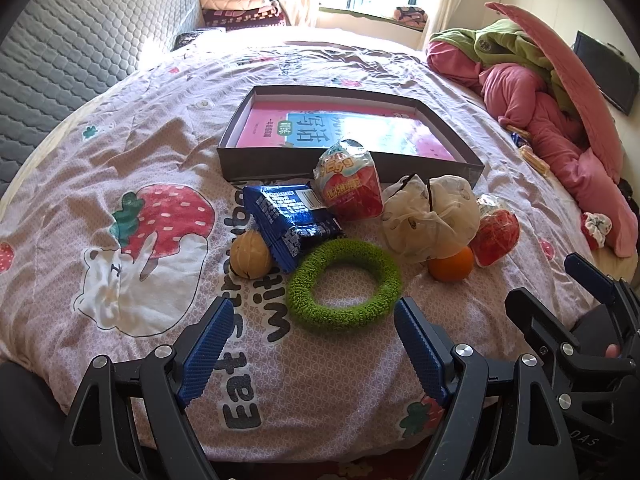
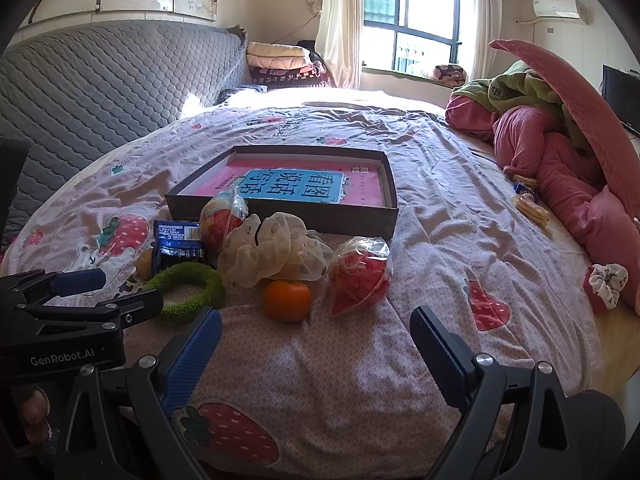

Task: Organize objects
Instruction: 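Move left tool to green fuzzy ring while right tool approaches white mesh puff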

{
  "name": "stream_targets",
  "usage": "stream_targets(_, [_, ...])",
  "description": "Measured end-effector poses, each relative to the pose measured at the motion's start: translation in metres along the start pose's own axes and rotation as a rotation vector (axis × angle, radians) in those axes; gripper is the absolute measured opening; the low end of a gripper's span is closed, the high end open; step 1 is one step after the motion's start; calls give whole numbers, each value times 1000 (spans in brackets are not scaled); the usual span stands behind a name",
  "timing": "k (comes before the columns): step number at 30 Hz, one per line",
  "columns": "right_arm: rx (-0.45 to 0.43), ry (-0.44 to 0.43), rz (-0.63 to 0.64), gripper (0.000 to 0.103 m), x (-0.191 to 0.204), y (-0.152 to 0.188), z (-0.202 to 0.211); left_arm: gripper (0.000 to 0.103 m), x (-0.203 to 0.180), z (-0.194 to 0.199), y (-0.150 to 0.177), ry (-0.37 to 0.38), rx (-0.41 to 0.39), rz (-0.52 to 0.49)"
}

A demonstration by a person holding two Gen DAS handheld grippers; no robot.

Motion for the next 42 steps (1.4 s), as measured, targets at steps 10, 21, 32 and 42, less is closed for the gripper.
stream_targets(10, [2, 0, 4, 95, 1, 0, 0, 83, 1, -2, 0, -3, 4, -1])
stream_targets(21, [-7, -4, 37, 95, 5, 0, -1, 83, 4, -10, 3, 10, 38, 13])
stream_targets(32, [-6, 6, 126, 95, 12, -4, -13, 83, 14, -29, 8, 12, 91, 53])
stream_targets(42, [-57, 43, 232, 95, 22, -14, -17, 83, 24, -40, 11, 67, 121, 142])
Point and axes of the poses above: each gripper's, at about its wrist camera, not at the fingertips, and z roughly against the way its jaws point, x to its left, y to its underside, the point moved 5 cm from there along -z, roughly the way its jaws point, and after that the axes turned 3 degrees about -z, right-handed, at the moved point
